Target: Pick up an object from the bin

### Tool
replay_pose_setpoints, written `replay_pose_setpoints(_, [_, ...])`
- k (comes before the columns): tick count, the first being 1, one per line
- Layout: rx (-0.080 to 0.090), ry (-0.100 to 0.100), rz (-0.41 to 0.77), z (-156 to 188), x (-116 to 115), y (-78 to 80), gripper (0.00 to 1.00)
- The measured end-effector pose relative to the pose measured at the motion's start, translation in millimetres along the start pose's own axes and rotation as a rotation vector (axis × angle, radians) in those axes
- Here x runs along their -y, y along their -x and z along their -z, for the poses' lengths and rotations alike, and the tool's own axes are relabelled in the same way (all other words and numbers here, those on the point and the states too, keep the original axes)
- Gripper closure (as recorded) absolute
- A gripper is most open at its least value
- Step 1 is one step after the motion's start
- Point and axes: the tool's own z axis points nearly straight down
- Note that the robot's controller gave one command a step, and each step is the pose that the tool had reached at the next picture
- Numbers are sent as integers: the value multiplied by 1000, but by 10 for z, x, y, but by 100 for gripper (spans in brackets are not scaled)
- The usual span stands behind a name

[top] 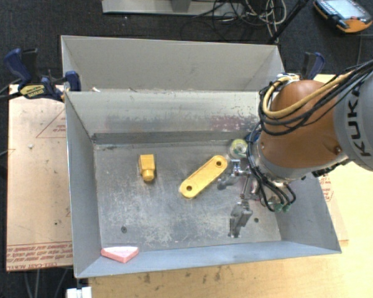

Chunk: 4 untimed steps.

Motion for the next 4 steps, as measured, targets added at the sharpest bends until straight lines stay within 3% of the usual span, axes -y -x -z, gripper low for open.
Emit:
replay_pose_setpoints(2, [1, -1, 78, -758, 1115, 180, 0])
replay_pose_setpoints(4, [-8, 4, -17, -766, 131, 408, 0])
